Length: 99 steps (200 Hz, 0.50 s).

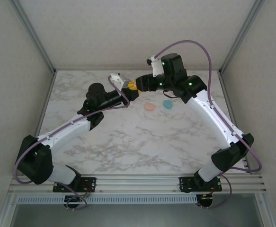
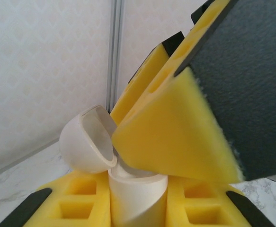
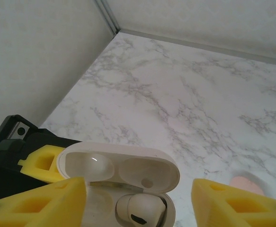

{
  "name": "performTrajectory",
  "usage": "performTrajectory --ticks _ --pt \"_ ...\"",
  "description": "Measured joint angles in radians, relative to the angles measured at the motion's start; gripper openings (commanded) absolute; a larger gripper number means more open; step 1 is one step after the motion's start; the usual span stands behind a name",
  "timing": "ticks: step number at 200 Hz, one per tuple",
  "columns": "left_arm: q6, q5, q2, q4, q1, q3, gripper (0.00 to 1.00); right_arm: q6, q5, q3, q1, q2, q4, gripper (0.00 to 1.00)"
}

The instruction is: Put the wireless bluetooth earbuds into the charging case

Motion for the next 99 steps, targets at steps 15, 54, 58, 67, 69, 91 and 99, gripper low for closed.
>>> performTrajectory --ticks 15,54,58,67,69,91,99 --pt "0.001 0.0 -0.001 0.0 0.0 0.0 0.0 0.01 -0.007 0.0 -0.006 -0.003 0.001 0.67" --pt "0.004 0.0 -0.001 0.001 0.0 0.0 0.0 0.05 -0.022 -0.004 -0.037 -0.043 0.024 0.6" --pt "0.004 0.0 -0.002 0.001 0.0 0.0 0.0 0.053 -0.023 -0.007 -0.04 -0.051 0.028 0.57" --pt "0.004 0.0 -0.003 0.001 0.0 0.0 0.0 0.06 -0.023 -0.014 -0.047 -0.07 0.035 0.51" --pt "0.004 0.0 -0.003 0.001 0.0 0.0 0.0 0.061 -0.023 -0.016 -0.048 -0.074 0.036 0.51" --pt "0.004 0.0 -0.011 0.001 0.0 -0.001 0.0 0.082 -0.023 -0.021 -0.06 -0.1 0.049 0.35" --pt "0.004 0.0 -0.015 0.002 0.0 -0.002 0.0 0.082 -0.025 -0.024 -0.062 -0.106 0.054 0.29"
